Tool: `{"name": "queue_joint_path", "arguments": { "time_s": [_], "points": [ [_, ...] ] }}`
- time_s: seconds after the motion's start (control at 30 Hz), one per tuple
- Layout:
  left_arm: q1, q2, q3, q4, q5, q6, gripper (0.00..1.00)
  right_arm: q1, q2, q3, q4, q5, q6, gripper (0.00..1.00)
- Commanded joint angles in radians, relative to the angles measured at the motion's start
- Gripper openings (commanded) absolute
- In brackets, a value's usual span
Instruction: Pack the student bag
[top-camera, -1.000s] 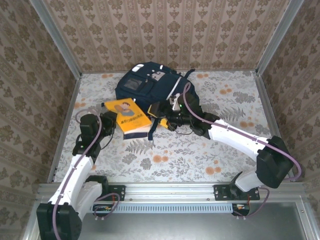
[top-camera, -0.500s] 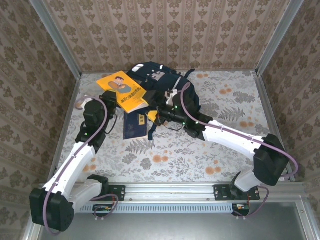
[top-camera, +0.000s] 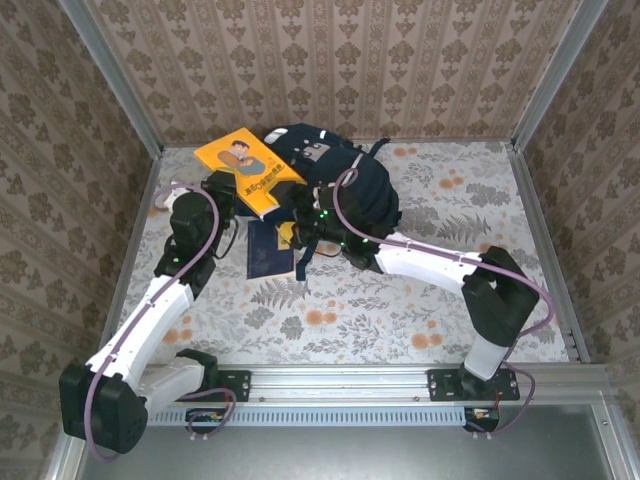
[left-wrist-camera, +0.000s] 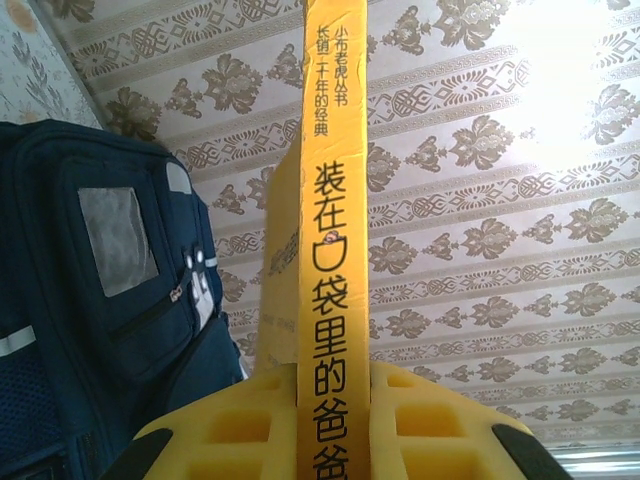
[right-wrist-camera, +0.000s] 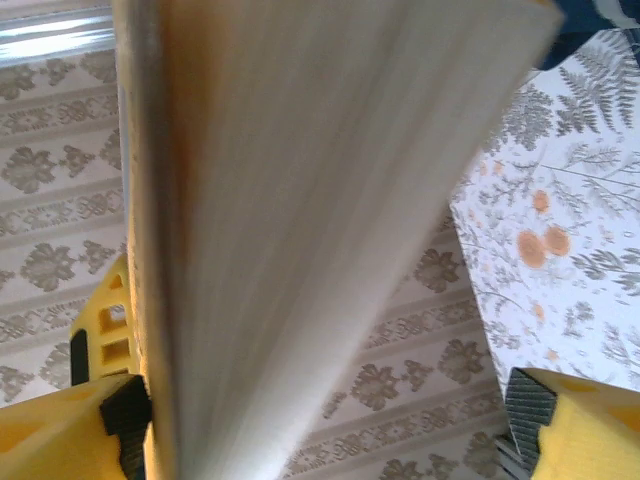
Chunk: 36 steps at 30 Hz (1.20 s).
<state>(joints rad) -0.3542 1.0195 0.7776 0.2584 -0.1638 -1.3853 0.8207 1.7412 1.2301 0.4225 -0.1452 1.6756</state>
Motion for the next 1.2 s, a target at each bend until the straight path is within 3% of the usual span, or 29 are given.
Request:
{"name": "queue_joint_path", "arguments": {
  "time_s": [0.0, 0.2, 0.43, 0.53, 0.63, 0.7, 0.8, 0.9, 0.97, 1.1, 1.17],
  "points": [
    [-0.017, -0.018, 0.047, 0.108, -0.020, -0.024, 0.00, -0.006, 0.048, 0.046, 0.153, 0.037, 0.024, 0.88],
    [-0.040, -0.050, 0.030, 0.072, -0.061, -0.005, 0.00, -0.024, 0.086, 0.082, 0.268, 0.082, 0.007, 0.57],
    [-0.064, -0.093, 0.023, -0.032, -0.121, 0.045, 0.00, -0.036, 0.029, 0.047, 0.201, 0.150, -0.014, 0.15],
    [-0.071, -0.090, 0.021, -0.044, -0.094, 0.072, 0.22, -0.059, 0.005, 0.042, 0.151, 0.129, -0.053, 0.00],
    [-0.065, -0.094, 0.018, -0.070, -0.039, 0.127, 0.55, -0.094, -0.013, 0.027, 0.156, 0.059, -0.119, 0.00],
    [-0.039, -0.104, 0.035, -0.188, 0.028, 0.171, 0.66, -0.126, -0.026, 0.012, 0.165, -0.027, -0.177, 0.00],
    [0.042, -0.118, 0.056, -0.382, 0.178, 0.237, 0.69, -0.176, -0.073, -0.010, 0.073, -0.138, -0.264, 0.00],
    [0.125, -0.144, -0.020, -0.347, 0.336, 0.263, 0.71, -0.215, -0.188, -0.067, -0.135, -0.161, -0.449, 0.00],
    [0.172, -0.142, -0.048, -0.337, 0.429, 0.281, 0.73, -0.253, -0.235, -0.158, -0.013, -0.271, -0.506, 0.00],
    [0.217, -0.089, -0.045, -0.320, 0.600, 0.335, 0.75, -0.353, -0.231, -0.213, 0.069, -0.560, -0.478, 0.00],
    [0.216, -0.062, -0.041, -0.292, 0.666, 0.334, 0.76, -0.378, -0.254, -0.257, 0.114, -0.622, -0.472, 0.00]
  ]
}}
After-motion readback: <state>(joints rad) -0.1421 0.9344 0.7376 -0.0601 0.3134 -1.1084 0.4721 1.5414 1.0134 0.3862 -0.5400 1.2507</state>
